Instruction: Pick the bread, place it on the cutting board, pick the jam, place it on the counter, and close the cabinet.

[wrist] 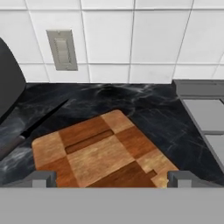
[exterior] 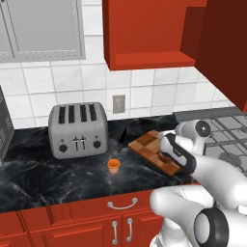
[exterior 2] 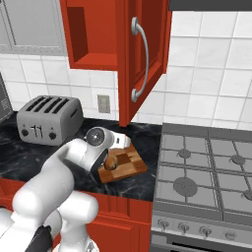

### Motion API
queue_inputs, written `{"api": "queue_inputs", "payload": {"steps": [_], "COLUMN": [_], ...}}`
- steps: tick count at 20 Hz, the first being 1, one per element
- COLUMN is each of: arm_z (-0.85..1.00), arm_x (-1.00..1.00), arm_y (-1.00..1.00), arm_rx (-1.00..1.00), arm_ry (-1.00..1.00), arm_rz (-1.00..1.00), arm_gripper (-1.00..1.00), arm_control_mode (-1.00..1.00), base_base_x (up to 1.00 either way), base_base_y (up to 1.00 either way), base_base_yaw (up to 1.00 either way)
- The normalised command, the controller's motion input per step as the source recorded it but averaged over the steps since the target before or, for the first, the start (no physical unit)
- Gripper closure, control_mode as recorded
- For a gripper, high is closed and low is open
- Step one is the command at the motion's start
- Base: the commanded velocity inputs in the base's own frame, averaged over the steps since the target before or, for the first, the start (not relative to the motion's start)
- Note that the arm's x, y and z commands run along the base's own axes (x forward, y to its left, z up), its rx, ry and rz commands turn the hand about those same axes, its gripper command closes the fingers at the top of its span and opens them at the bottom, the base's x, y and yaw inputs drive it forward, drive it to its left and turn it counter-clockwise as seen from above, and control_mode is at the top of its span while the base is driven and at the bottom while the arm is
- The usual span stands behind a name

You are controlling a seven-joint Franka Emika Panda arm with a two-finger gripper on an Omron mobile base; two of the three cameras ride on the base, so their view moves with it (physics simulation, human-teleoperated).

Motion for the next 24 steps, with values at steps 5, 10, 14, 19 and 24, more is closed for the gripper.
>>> {"api": "queue_inputs", "payload": {"steps": [5, 10, 14, 19, 24], "arm_z": [0.03, 0.01, 0.01, 0.05, 0.01], "arm_x": [-0.12, -0.08, -0.10, -0.14, -0.12], "arm_y": [0.00, 0.00, 0.00, 0.00, 0.00], "arm_rx": [0.00, 0.00, 0.00, 0.00, 0.00], "arm_ry": [-0.07, -0.07, -0.08, -0.09, -0.07], "arm_rz": [0.00, 0.00, 0.00, 0.00, 0.00], "arm_gripper": [-1.00, -1.00, -1.00, -1.00, -1.00], "arm_control_mode": [-1.00, -1.00, -1.00, -1.00, -1.00], "base_base_x": [0.00, 0.00, 0.00, 0.00, 0.00], "base_base_y": [0.00, 0.00, 0.00, 0.00, 0.00], "base_base_yaw": [0.00, 0.00, 0.00, 0.00, 0.00]}}
